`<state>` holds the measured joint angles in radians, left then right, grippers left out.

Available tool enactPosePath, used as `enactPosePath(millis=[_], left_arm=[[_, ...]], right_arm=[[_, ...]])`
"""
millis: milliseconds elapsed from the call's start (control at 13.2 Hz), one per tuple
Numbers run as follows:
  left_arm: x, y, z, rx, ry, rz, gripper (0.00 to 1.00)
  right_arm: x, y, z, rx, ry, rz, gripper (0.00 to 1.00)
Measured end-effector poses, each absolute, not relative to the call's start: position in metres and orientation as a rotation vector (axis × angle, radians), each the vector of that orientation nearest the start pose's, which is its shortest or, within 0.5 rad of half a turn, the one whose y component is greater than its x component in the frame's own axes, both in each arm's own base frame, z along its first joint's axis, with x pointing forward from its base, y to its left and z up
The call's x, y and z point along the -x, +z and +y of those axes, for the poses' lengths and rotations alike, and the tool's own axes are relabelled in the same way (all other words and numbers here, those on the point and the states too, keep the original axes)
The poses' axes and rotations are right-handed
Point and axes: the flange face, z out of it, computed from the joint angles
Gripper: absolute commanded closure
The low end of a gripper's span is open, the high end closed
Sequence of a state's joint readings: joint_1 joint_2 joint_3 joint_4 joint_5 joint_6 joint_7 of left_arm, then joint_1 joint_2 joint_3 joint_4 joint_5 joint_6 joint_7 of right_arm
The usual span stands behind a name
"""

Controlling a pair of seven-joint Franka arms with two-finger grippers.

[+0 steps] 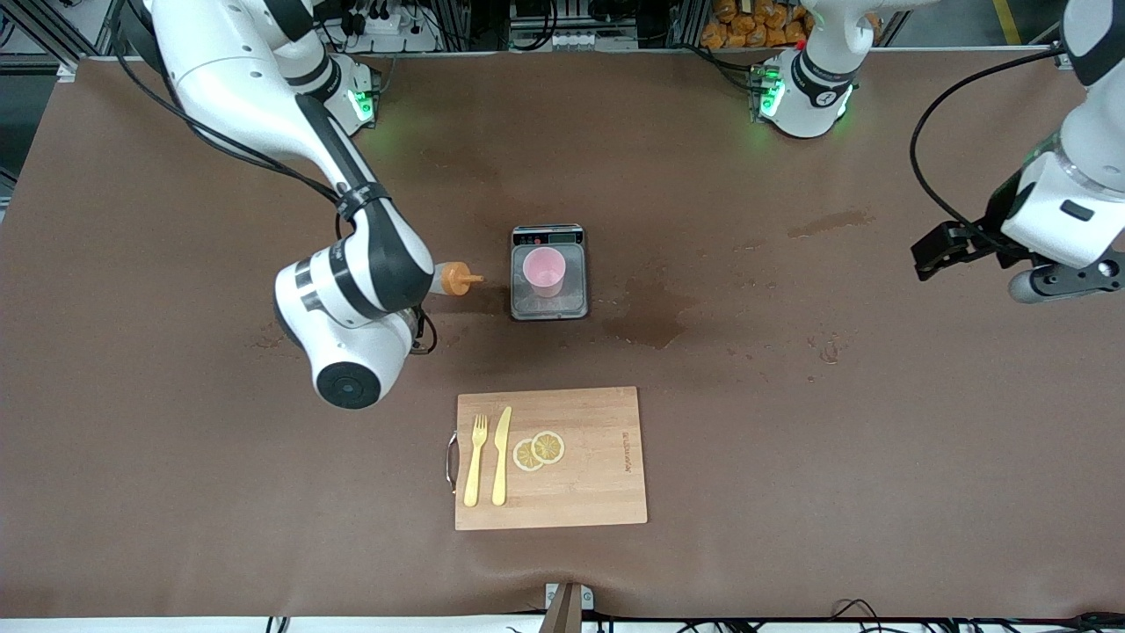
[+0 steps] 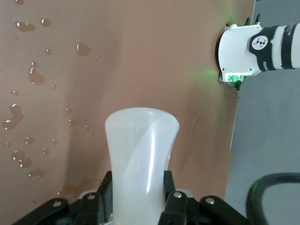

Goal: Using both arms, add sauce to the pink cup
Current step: 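Tip the bottle nozzle-down over the pink cup with the right gripper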

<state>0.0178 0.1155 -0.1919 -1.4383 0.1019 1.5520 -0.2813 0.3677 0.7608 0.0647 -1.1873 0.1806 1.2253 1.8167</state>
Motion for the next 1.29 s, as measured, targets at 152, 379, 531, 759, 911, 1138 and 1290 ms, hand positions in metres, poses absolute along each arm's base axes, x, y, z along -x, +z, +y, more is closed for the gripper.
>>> enactPosePath(millis=[152, 379, 531, 759, 911, 1138, 1290], left_arm=[[-0.572, 0.633, -0.077, 3.083, -0.012, -0.179, 0.0], [-0.555, 0.656, -0.056, 3.098, 0.001, -0.132, 0.0], [-0.549, 0.664, -0.04, 3.101, 0.0, -0.084, 0.0], [-0.538, 0.67, -0.032, 3.1, 0.039, -0.028, 0.0], [-0.535, 0.674, -0.032, 3.101, 0.037, -0.025, 0.0], [-0.53, 0.674, -0.03, 3.1, 0.05, -0.031, 0.0], [-0.528, 0.676, -0.029, 3.1, 0.044, -0.031, 0.0]], right_arm=[[-0.589, 0.305, 0.295, -1.889, -0.656, -1.609, 0.55], [-0.579, 0.305, 0.307, -1.844, -0.587, -1.602, 0.55], [-0.568, 0.303, 0.326, -1.829, -0.497, -1.589, 0.55], [-0.548, 0.299, 0.354, -1.803, -0.392, -1.568, 0.55], [-0.542, 0.294, 0.36, -1.781, -0.347, -1.563, 0.55], [-0.537, 0.286, 0.364, -1.745, -0.302, -1.565, 0.55], [-0.532, 0.28, 0.368, -1.729, -0.266, -1.55, 0.55]])
